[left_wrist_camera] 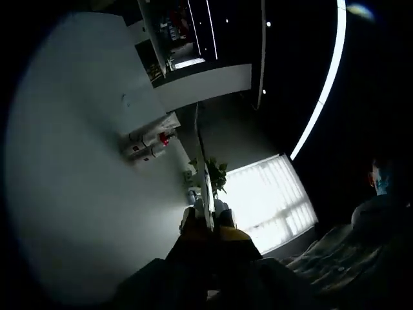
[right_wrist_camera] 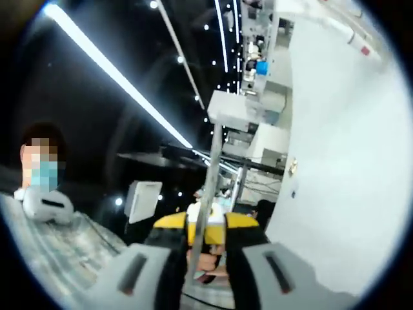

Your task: Arrange the skincare products in the storage area until every visible bottle or jar stands upright without overlapping.

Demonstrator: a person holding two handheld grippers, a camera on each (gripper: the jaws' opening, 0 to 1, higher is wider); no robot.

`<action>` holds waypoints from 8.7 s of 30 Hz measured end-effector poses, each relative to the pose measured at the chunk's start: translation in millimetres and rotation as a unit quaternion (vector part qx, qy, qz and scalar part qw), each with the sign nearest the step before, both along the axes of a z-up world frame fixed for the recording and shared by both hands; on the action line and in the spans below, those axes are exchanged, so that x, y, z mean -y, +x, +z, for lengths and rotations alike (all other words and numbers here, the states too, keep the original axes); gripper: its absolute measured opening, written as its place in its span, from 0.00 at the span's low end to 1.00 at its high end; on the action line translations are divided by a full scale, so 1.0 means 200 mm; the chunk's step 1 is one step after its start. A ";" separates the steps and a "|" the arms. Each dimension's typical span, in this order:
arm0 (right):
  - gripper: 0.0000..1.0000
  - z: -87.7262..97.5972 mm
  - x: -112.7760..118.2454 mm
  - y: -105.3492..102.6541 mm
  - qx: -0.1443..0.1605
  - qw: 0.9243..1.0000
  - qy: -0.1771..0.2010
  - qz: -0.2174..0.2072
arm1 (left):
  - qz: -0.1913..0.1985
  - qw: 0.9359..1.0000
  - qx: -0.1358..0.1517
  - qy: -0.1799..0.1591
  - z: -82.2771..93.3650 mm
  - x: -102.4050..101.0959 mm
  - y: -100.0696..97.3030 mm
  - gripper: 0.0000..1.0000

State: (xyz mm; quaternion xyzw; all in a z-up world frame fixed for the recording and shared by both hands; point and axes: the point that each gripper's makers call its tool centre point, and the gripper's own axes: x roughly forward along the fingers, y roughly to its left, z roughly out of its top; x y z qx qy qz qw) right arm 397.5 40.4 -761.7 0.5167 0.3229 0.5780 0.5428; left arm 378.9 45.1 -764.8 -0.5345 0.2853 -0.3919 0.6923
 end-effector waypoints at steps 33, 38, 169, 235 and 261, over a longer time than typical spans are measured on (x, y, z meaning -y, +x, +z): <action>0.00 -0.13 -0.04 -0.06 0.090 0.981 -0.143 0.097 | 0.074 0.996 0.008 0.038 -0.13 -0.10 0.05 0.05; 0.00 -0.15 -0.03 -0.05 0.086 0.980 -0.149 0.098 | 0.075 0.996 0.004 0.043 -0.14 -0.11 0.08 0.06; 0.41 -0.59 0.41 0.37 0.084 0.910 -0.368 -0.172 | -0.020 0.765 -0.044 0.642 -0.98 -1.18 0.33 0.75; 0.31 -0.43 0.29 0.06 0.012 0.956 -0.264 -0.123 | -0.255 0.727 0.248 0.587 -0.43 0.01 0.16 0.40; 0.00 -0.43 0.11 -0.14 -0.006 0.971 -0.238 0.005 | -0.346 0.651 0.326 0.591 -0.41 0.21 -0.07 0.40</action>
